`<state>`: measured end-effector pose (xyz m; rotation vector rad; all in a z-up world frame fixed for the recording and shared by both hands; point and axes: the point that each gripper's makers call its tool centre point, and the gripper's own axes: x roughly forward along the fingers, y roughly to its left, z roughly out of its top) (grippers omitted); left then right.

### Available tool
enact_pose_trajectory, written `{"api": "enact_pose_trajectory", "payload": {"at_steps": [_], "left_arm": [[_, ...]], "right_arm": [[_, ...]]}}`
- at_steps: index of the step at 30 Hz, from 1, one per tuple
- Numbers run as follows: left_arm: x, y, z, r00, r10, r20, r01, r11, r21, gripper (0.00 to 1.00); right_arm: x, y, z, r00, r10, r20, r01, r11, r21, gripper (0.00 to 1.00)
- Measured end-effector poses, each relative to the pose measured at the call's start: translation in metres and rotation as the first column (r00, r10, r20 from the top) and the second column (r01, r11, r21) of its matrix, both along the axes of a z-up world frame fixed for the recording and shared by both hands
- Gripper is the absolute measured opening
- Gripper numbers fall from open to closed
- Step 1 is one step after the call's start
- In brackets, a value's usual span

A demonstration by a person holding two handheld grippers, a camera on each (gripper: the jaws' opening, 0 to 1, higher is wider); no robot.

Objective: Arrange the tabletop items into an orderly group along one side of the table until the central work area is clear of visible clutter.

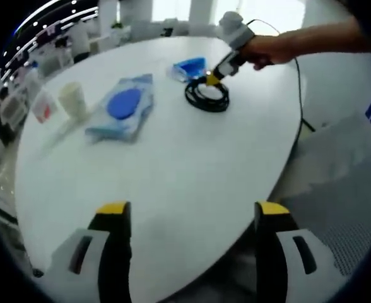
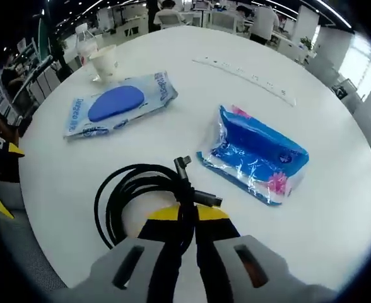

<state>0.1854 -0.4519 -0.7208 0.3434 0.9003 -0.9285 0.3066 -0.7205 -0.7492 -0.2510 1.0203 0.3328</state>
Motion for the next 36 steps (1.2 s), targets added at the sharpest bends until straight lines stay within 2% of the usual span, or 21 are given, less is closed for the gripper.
{"api": "enact_pose_trajectory", "payload": {"at_steps": [9,20,23,25,27,29,36], "left_arm": [[-0.001,0.003,-0.005,1.000,0.000,-0.014,0.000,1.000,0.015,0.77],[0.001,0.004,-0.005,1.000,0.012,-0.012,-0.012,1.000,0.014,0.77],[0.001,0.005,-0.005,1.000,0.011,-0.012,-0.010,1.000,0.016,0.77],[0.001,0.005,-0.005,1.000,0.012,-0.012,-0.012,1.000,0.015,0.77],[0.002,0.005,-0.005,1.000,0.015,-0.009,-0.015,1.000,0.015,0.77],[0.002,0.005,-0.005,1.000,0.017,-0.008,-0.017,1.000,0.012,0.77],[0.001,0.003,-0.004,1.000,0.005,-0.004,-0.005,1.000,0.009,0.77]], "right_arm": [[0.002,0.001,-0.011,1.000,0.018,-0.023,-0.019,1.000,-0.006,0.06],[0.003,0.003,-0.011,1.000,0.015,-0.015,-0.015,1.000,0.000,0.06],[0.002,0.002,-0.012,0.999,0.014,-0.030,-0.014,1.000,-0.009,0.07],[0.001,-0.001,-0.010,0.999,-0.032,-0.029,0.032,0.999,-0.004,0.13],[0.005,-0.003,-0.005,0.991,-0.135,-0.003,0.135,0.989,0.063,0.28],[0.007,-0.004,-0.001,0.984,-0.175,0.011,0.174,0.980,0.095,0.38],[0.006,-0.011,0.009,0.988,-0.154,0.034,0.152,0.987,0.048,0.47]]}}
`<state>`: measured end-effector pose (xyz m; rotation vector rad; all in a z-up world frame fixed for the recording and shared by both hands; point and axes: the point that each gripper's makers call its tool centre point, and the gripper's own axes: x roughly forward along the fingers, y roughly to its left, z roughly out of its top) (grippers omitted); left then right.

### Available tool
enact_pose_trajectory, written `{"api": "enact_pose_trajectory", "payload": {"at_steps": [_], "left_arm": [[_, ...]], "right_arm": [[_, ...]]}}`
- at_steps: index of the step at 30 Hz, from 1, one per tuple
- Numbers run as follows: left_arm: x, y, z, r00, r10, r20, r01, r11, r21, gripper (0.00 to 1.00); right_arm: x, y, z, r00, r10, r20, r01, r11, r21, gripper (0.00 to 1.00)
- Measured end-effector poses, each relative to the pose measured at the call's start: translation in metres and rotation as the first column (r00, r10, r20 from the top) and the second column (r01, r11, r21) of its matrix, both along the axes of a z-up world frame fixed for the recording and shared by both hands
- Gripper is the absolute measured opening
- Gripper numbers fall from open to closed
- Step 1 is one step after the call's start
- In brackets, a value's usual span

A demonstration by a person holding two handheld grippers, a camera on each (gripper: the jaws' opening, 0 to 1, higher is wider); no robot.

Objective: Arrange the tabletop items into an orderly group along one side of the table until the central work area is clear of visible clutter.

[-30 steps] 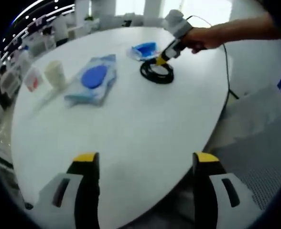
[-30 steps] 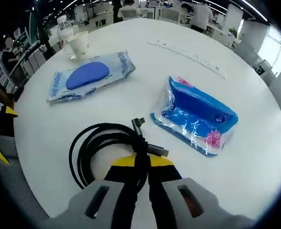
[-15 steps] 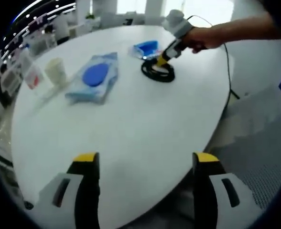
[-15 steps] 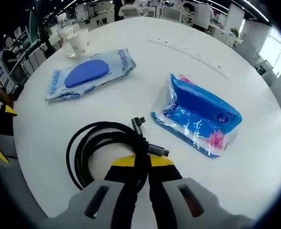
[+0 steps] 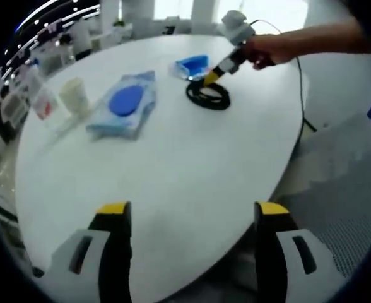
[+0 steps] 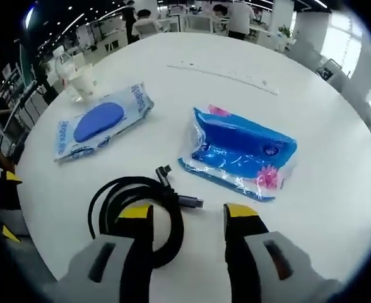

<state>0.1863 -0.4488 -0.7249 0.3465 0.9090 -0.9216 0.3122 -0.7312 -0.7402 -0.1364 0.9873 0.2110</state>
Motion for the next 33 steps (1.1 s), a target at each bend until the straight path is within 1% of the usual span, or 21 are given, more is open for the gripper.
{"api": "enact_pose_trajectory", "payload": {"at_steps": [11,13,26,30,31,33], "left_arm": [[-0.001,-0.003,0.002,1.000,-0.015,0.003,0.015,1.000,-0.007,0.77],[-0.002,-0.004,0.002,1.000,-0.018,0.003,0.018,1.000,-0.009,0.77],[-0.005,-0.009,0.004,0.999,-0.036,0.002,0.037,0.999,-0.015,0.77],[-0.005,-0.010,0.004,0.999,-0.041,0.001,0.041,0.999,-0.018,0.77],[-0.006,-0.010,0.004,0.999,-0.041,0.001,0.042,0.999,-0.019,0.77],[-0.006,-0.010,0.004,0.999,-0.042,0.000,0.042,0.999,-0.020,0.77]], "right_arm": [[-0.005,-0.004,0.013,1.000,-0.013,0.028,0.013,1.000,0.012,0.46],[-0.009,-0.003,0.015,0.999,-0.026,0.033,0.026,0.999,0.029,0.46],[-0.034,-0.014,0.033,0.996,-0.055,0.069,0.053,0.998,0.033,0.43],[-0.044,-0.015,0.037,0.994,-0.077,0.078,0.072,0.996,0.059,0.43],[-0.047,-0.012,0.039,0.993,-0.086,0.080,0.080,0.993,0.082,0.43],[-0.051,-0.010,0.041,0.991,-0.094,0.092,0.085,0.991,0.099,0.43]]}}
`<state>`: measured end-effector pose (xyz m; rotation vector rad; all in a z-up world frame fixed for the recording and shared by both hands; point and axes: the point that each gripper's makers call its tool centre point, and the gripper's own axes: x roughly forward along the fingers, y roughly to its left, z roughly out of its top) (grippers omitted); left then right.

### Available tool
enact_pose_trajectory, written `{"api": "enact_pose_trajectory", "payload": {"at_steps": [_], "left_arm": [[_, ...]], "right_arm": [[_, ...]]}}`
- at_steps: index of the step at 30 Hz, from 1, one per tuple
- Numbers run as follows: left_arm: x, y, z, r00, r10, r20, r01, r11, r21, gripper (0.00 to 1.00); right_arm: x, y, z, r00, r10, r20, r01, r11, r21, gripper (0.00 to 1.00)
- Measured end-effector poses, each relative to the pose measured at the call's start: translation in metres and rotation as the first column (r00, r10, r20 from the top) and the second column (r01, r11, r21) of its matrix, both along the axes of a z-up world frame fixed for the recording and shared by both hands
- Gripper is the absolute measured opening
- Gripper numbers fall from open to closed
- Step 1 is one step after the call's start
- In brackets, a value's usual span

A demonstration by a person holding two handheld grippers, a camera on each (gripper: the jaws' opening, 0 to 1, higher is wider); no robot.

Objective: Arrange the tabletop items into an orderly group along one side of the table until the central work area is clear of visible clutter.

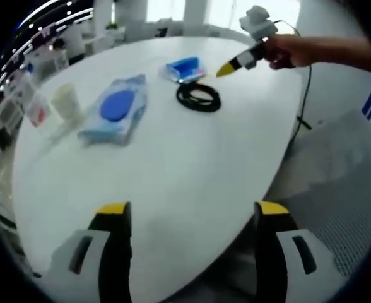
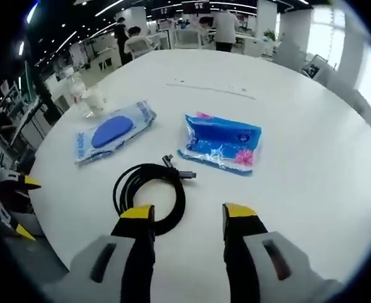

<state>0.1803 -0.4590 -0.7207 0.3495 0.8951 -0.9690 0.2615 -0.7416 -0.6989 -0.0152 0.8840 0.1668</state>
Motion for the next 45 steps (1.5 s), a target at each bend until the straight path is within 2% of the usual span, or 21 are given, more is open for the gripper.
{"api": "enact_pose_trajectory", "payload": {"at_steps": [9,15,29,35,37,40,43,45], "left_arm": [[-0.003,0.000,-0.002,1.000,-0.008,-0.008,0.008,1.000,0.003,0.77],[-0.004,0.000,-0.003,1.000,-0.007,-0.012,0.007,1.000,0.004,0.77],[-0.001,0.002,-0.005,1.000,0.009,-0.016,-0.009,1.000,0.005,0.77],[0.000,0.002,-0.004,1.000,0.009,-0.015,-0.009,1.000,0.006,0.77],[0.009,0.005,0.002,0.999,0.049,0.006,-0.049,0.999,-0.018,0.76],[0.023,0.009,0.011,0.988,0.155,-0.019,-0.156,0.984,-0.087,0.76],[0.030,0.015,0.014,0.985,0.170,0.005,-0.169,0.983,-0.065,0.76],[0.035,0.013,0.017,0.982,0.189,0.010,-0.188,0.979,-0.081,0.76]], "right_arm": [[-0.028,0.005,-0.005,1.000,-0.014,0.007,0.014,1.000,0.018,0.42],[-0.044,0.011,-0.009,0.997,-0.072,0.015,0.071,0.993,0.099,0.41],[-0.070,0.027,-0.026,0.998,-0.054,-0.017,0.055,0.992,0.112,0.40],[-0.068,0.027,-0.025,0.999,-0.049,-0.018,0.051,0.992,0.116,0.39],[-0.064,0.028,-0.022,0.999,-0.040,-0.013,0.042,0.992,0.118,0.39],[-0.055,0.030,-0.017,1.000,-0.031,0.000,0.031,0.992,0.121,0.39],[-0.045,0.033,-0.012,1.000,-0.009,0.016,0.007,0.993,0.118,0.38],[-0.035,0.035,-0.008,1.000,0.000,0.026,-0.003,0.993,0.120,0.37]]}}
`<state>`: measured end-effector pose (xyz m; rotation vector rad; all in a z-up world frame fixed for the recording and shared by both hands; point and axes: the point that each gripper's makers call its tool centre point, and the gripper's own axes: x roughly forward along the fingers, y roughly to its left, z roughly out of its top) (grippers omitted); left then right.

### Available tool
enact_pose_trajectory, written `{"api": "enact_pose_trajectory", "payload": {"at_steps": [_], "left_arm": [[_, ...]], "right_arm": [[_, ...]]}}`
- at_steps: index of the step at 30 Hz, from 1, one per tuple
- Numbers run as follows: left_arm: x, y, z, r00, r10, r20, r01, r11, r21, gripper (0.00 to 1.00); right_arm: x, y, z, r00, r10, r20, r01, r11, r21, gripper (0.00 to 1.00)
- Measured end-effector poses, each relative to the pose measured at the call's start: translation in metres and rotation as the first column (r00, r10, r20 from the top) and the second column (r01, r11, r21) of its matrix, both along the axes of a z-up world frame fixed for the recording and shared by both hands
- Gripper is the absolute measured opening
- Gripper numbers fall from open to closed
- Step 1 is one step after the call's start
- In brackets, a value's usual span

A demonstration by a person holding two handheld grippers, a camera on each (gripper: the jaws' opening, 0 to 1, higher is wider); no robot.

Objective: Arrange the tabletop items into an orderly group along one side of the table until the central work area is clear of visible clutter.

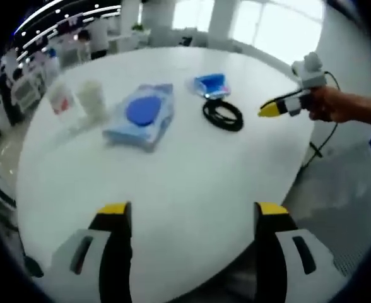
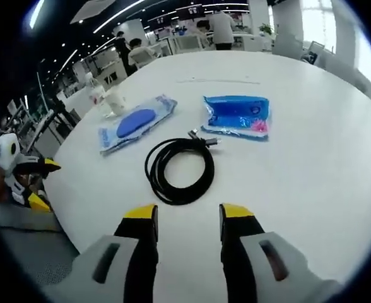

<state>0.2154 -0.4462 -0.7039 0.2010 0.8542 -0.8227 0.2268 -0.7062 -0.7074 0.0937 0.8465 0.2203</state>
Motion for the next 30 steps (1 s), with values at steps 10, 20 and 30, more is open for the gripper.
{"api": "enact_pose_trajectory", "payload": {"at_steps": [10,20,30], "left_arm": [[0.058,-0.007,0.005,0.963,0.266,-0.039,-0.268,0.957,-0.113,0.74],[0.104,-0.022,-0.005,0.897,0.437,-0.064,-0.441,0.878,-0.184,0.59],[0.119,-0.025,-0.034,0.821,0.545,-0.170,-0.570,0.800,-0.186,0.53]], "right_arm": [[0.067,0.028,0.015,0.995,0.086,0.056,-0.086,0.996,0.002,0.36],[0.148,0.056,0.032,0.972,0.208,0.112,-0.205,0.978,-0.040,0.36],[0.203,0.066,0.014,0.963,0.262,0.066,-0.259,0.965,-0.050,0.36]]}}
